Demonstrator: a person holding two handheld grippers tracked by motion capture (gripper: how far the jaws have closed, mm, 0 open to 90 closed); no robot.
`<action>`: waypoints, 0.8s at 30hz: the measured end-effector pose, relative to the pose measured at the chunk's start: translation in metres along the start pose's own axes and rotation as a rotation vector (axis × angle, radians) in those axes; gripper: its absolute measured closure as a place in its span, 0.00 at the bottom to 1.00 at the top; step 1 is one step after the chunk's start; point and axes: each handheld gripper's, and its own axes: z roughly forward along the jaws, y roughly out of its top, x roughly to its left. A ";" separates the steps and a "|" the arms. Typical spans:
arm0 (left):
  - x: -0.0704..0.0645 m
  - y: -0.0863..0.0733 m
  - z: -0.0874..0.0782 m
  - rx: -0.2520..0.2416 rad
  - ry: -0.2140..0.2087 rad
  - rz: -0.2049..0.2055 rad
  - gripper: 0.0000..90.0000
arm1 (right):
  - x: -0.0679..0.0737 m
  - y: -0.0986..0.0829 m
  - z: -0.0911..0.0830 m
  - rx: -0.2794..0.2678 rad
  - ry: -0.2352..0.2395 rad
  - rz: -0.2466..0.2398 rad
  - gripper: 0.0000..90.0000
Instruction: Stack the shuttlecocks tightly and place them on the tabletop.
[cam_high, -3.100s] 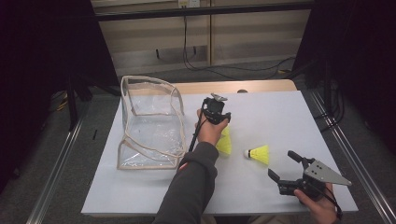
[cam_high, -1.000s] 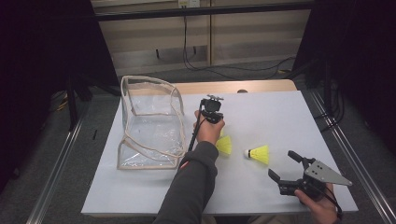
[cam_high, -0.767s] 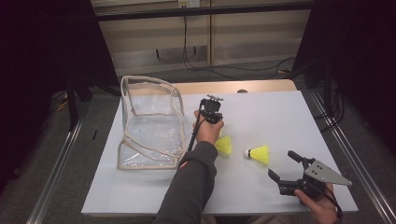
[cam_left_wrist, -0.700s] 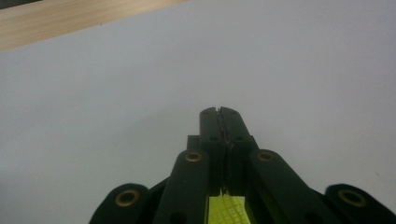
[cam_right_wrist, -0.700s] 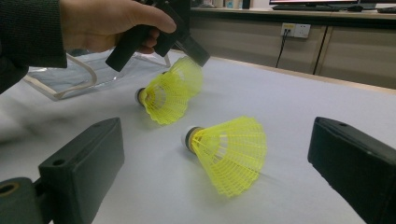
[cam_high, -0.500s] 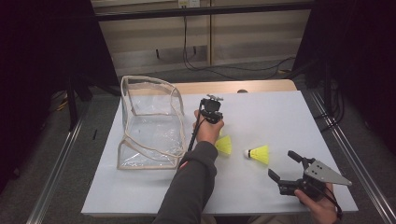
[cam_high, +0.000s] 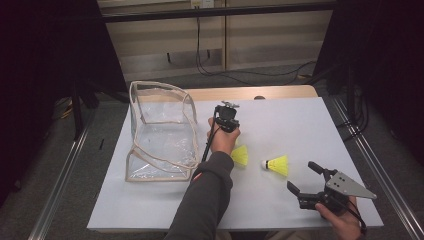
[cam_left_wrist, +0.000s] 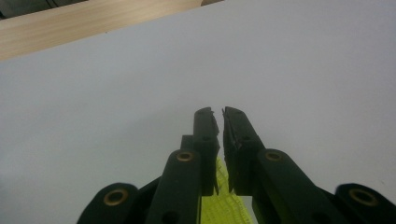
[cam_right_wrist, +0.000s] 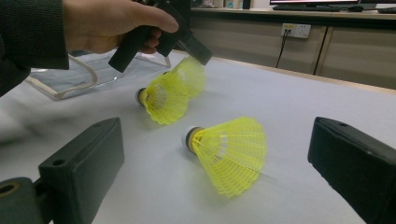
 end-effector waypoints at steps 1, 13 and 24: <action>0.000 0.000 0.000 0.000 0.002 0.000 0.93 | 0.000 0.000 0.000 -0.001 0.001 -0.002 0.03; 0.000 -0.001 0.000 0.012 -0.002 0.001 0.93 | 0.000 0.000 0.000 0.001 -0.003 -0.003 0.03; 0.000 -0.003 -0.004 0.020 -0.007 -0.009 0.93 | 0.000 0.000 0.000 0.000 0.002 -0.001 0.03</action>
